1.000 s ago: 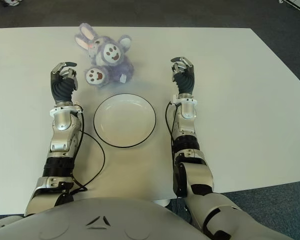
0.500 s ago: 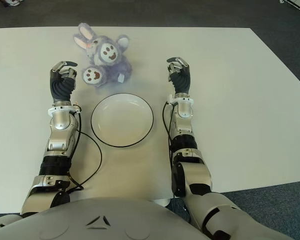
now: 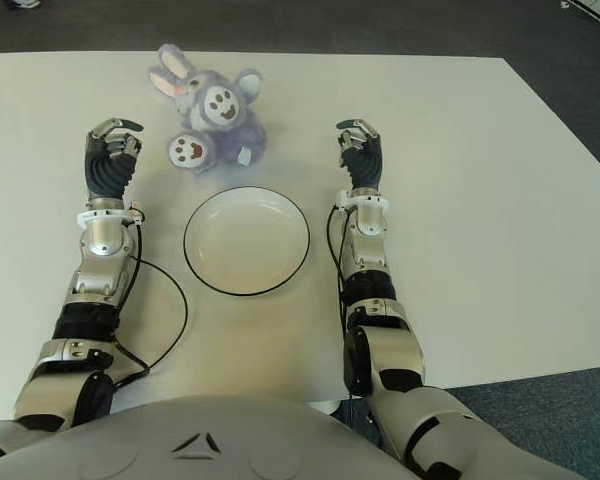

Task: Put the doll into the plate.

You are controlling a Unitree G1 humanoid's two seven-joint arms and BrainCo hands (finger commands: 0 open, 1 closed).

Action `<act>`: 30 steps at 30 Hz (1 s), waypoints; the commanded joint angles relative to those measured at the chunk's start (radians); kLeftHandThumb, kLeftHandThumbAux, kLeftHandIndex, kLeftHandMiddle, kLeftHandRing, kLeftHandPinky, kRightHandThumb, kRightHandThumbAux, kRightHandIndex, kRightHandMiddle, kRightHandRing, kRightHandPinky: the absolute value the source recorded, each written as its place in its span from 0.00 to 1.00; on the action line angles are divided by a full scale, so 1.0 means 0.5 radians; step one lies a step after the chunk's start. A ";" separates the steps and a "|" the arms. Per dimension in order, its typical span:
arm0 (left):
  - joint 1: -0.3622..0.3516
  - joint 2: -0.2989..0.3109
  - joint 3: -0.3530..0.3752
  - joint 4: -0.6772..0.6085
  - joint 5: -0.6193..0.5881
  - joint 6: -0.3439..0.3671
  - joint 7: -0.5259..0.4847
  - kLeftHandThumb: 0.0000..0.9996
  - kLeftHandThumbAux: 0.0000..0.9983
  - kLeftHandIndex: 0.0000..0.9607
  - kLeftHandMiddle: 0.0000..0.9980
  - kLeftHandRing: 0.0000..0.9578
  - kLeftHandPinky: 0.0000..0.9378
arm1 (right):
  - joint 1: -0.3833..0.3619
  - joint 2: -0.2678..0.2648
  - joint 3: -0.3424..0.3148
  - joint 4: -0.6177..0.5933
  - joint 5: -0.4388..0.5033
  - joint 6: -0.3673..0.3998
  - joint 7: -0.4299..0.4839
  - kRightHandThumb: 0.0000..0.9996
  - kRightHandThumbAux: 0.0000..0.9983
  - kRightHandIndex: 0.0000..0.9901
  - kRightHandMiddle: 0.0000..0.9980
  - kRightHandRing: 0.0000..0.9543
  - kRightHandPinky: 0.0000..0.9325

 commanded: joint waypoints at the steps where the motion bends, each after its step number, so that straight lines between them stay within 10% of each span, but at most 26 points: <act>1: -0.062 0.178 -0.071 0.114 0.233 -0.042 0.085 0.72 0.70 0.46 0.85 0.90 0.92 | 0.115 0.060 0.017 0.088 -0.002 0.066 -0.025 0.71 0.72 0.44 0.86 0.91 0.89; 20: -0.280 0.514 -0.284 0.317 0.634 -0.151 0.386 0.71 0.70 0.45 0.70 0.74 0.74 | 0.082 0.059 0.046 0.101 -0.003 0.134 -0.028 0.71 0.72 0.44 0.86 0.91 0.91; 27: -0.347 0.551 -0.326 0.366 0.626 -0.186 0.383 0.69 0.71 0.43 0.45 0.50 0.50 | 0.075 0.055 0.054 0.104 -0.001 0.162 -0.020 0.71 0.72 0.44 0.86 0.91 0.90; 30: -0.386 0.559 -0.346 0.376 0.624 -0.206 0.374 0.52 0.61 0.28 0.32 0.34 0.35 | 0.066 0.052 0.059 0.114 -0.008 0.168 -0.025 0.71 0.72 0.44 0.86 0.90 0.90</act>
